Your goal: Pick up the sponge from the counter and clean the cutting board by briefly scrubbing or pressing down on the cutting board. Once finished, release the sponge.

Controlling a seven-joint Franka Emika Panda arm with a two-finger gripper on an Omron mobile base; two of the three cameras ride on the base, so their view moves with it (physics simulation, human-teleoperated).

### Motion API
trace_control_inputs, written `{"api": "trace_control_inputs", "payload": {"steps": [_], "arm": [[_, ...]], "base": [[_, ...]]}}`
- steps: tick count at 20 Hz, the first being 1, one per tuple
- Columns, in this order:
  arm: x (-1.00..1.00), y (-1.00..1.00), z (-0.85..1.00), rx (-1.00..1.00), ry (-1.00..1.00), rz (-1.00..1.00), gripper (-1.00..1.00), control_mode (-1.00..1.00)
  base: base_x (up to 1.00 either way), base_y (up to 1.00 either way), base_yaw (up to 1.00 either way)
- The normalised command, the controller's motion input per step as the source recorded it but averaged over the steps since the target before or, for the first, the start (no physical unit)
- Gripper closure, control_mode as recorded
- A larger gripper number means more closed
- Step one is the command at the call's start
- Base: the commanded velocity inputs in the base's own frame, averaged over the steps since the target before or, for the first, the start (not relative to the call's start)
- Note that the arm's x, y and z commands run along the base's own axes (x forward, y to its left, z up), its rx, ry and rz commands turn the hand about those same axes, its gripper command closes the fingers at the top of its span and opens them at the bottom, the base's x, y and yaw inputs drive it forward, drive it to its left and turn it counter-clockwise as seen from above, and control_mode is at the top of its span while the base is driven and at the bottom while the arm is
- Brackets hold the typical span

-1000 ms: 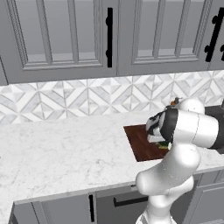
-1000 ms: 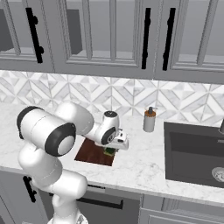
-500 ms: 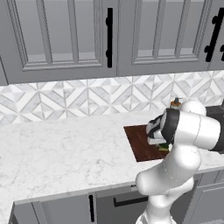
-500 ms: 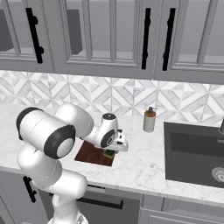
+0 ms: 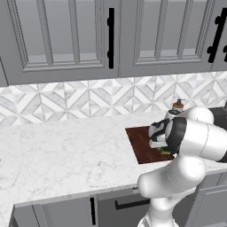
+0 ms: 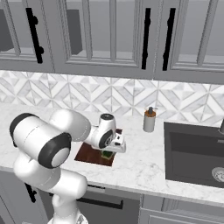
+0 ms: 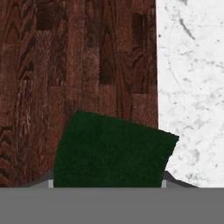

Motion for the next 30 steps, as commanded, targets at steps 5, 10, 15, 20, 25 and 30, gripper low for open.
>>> {"api": "trace_control_inputs", "payload": {"steps": [5,10,15,20,25,30], "arm": [[-0.26,0.18,-0.28,0.0,0.0,0.0,1.0,-1.0],[-0.21,0.33,-0.59,0.0,0.03,0.0,1.0,-1.0],[-0.23,0.37,-0.19,0.0,-0.02,0.0,1.0,-1.0],[-0.14,0.45,0.0,0.0,-0.01,0.0,1.0,-1.0],[0.09,0.34,-0.05,0.0,0.0,0.0,1.0,-1.0],[0.06,0.25,-0.58,0.0,0.02,0.0,1.0,-1.0]], "base": [[0.0,0.0,0.0],[0.0,0.0,0.0],[0.0,0.0,0.0],[0.0,0.0,0.0],[0.0,0.0,0.0],[0.0,0.0,0.0]]}}
